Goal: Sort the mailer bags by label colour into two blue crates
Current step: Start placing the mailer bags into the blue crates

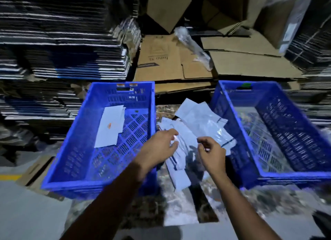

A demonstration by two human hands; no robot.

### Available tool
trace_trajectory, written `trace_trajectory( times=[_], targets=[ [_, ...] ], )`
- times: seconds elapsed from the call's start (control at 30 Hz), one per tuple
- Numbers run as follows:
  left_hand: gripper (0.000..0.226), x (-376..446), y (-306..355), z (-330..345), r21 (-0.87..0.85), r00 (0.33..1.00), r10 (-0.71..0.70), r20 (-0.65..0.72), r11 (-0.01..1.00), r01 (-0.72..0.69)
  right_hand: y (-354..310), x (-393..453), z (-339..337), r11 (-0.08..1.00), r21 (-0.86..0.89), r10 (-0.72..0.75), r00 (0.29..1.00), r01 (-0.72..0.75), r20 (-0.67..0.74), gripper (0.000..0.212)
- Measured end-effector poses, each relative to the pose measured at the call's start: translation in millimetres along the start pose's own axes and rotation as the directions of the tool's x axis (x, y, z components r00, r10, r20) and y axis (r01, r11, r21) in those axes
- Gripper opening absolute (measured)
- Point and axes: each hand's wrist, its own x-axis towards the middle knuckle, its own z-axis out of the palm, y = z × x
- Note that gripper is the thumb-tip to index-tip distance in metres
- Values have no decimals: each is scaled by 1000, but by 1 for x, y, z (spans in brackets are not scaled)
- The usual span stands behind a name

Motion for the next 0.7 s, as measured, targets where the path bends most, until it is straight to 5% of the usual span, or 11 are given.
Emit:
trace_trajectory(
  times=[0.13,0.27,0.4,0.57,0.7],
  targets=[
    [41,35,39,65,120,915,-393,91,916,382,30,-7,-47,999,28,-20,1000,19,20,23],
    [54,50,53,102,-2,785,-616,71,786,618,45,-15,-81,998,29,-50,995,47,87,30],
    [32,50,62,112,-255,686,-721,98,648,718,63,-19,-98,997,50,-73,985,66,154,19],
    [40,44,65,117,-449,641,-764,70,550,705,53,-18,-114,994,87,-79,974,61,212,16],
    [34,30,80,98,-621,725,-685,73,538,570,44,-19,-120,989,146,-46,979,17,199,17]
  ],
)
